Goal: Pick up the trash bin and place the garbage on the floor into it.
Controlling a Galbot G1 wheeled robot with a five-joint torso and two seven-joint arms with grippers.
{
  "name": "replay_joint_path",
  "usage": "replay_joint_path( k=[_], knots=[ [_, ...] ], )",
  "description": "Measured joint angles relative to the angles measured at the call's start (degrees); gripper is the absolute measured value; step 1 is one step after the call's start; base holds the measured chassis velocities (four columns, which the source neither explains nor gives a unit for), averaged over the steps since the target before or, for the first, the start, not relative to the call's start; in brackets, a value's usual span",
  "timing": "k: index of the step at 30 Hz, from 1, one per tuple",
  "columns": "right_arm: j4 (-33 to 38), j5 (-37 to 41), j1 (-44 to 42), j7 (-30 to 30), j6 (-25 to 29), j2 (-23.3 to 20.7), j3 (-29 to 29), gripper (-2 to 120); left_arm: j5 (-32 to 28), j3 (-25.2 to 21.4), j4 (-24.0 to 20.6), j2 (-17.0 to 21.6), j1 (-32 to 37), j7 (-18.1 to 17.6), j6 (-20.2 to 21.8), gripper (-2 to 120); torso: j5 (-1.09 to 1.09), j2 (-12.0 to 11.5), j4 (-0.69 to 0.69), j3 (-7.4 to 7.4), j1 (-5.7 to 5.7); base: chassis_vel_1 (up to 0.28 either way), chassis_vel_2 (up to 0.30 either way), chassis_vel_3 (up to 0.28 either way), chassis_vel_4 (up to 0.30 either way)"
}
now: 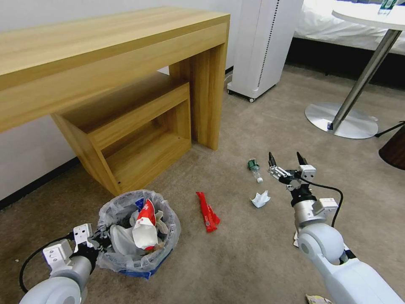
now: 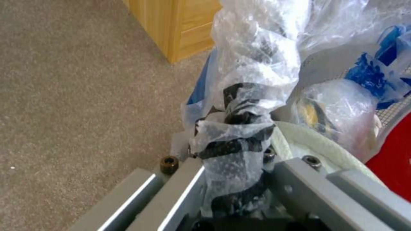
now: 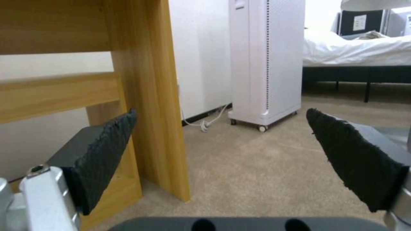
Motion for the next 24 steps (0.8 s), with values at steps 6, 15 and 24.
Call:
replay_joint_path(
  k=[6, 15, 24],
  knots=[
    [0.06, 0.04, -0.19, -0.09, 0.02, -0.18, 0.27, 100, 0.02, -0.01, 0.00, 0.05, -0.01, 0.02, 0.00, 0, 0.00, 0.00, 0.00, 0.00, 0.00, 0.000, 0.000, 0.000, 0.000],
    [0.06, 0.06, -0.27, -0.10, 0.02, -0.17, 0.30, 100, 0.15, 0.05, 0.29, 0.14, -0.09, 0.10, -0.01, 0, 0.00, 0.00, 0.00, 0.00, 0.00, 0.000, 0.000, 0.000, 0.000],
    [0.07, 0.06, -0.37, -0.11, -0.09, -0.03, 0.36, 100, 0.16, 0.13, 0.51, 0.80, -0.25, 0.20, -0.07, 0, 0.00, 0.00, 0.00, 0.00, 0.00, 0.000, 0.000, 0.000, 0.000]
  ],
)
